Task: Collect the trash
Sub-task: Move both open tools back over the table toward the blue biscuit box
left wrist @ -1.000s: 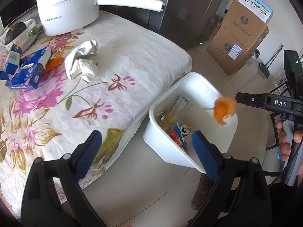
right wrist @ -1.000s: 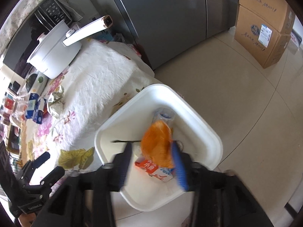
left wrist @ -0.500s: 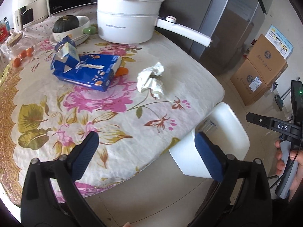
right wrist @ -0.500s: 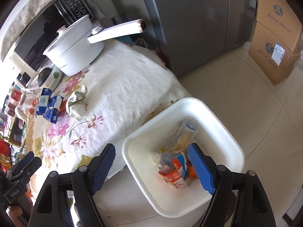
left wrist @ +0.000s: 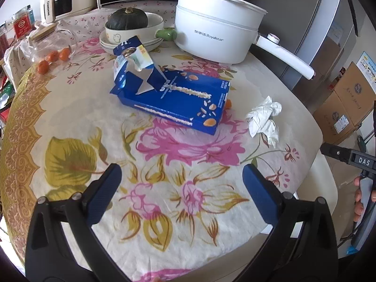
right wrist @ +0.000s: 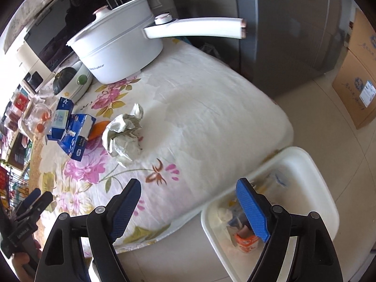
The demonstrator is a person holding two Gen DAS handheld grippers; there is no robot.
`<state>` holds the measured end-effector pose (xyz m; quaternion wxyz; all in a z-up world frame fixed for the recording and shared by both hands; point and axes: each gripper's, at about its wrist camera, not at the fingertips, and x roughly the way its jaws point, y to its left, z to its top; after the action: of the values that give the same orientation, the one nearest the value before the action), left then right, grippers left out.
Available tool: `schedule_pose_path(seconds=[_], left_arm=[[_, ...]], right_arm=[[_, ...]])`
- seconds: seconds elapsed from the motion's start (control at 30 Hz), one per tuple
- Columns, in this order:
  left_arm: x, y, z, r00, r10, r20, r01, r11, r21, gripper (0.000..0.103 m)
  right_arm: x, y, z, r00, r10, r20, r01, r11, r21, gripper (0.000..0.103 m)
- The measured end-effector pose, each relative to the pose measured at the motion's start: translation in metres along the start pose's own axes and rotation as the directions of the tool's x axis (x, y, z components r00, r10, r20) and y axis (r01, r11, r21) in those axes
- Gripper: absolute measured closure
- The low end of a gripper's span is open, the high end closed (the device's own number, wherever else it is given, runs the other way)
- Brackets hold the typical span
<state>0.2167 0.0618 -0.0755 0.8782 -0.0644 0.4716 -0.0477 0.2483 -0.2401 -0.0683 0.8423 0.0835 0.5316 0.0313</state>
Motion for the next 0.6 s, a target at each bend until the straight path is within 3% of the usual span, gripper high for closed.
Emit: schedule_pose_path(seconds=[0.07,0.13,0.2,0.33,0.4,0.6], left_arm=[[0.009,0.005,0.007,0.997,-0.074,-0.02,0.073,0.997,-0.04,0.001],[0.02,0.015,0.014,0.989,-0.141,-0.041,0.134,0.981,-0.141,0.001],[0.028,0.024,0.021,0.987,-0.156,-0.046,0.141,0.962,-0.232,0.001],[0.034,0.011,0.039,0.996,-0.053,-0.069,0.033,0.965,-0.259,0.001],[0.044,0.004,0.049,0.995,-0.035,-0.095,0.005,0.954,-0.299,0.001],[0.067,-0.016,0.085,0.984,0.123,-0.127,-0.167,0.88,-0.445,0.001]], right_arm=[[0.008,0.006,0.004,1.0,-0.008,0.001,0.008,1.0,-0.009,0.018],[0.015,0.01,0.008,1.0,-0.013,0.0,0.013,1.0,-0.014,0.018],[0.022,0.011,0.009,1.0,-0.02,-0.008,0.02,1.0,-0.013,0.018],[0.031,0.009,0.013,1.0,-0.017,-0.026,0.017,1.0,-0.002,0.018],[0.033,0.008,0.014,0.999,-0.028,-0.027,0.028,1.0,-0.01,0.018],[0.035,-0.004,0.003,0.997,-0.041,-0.059,0.039,0.999,-0.029,0.018]])
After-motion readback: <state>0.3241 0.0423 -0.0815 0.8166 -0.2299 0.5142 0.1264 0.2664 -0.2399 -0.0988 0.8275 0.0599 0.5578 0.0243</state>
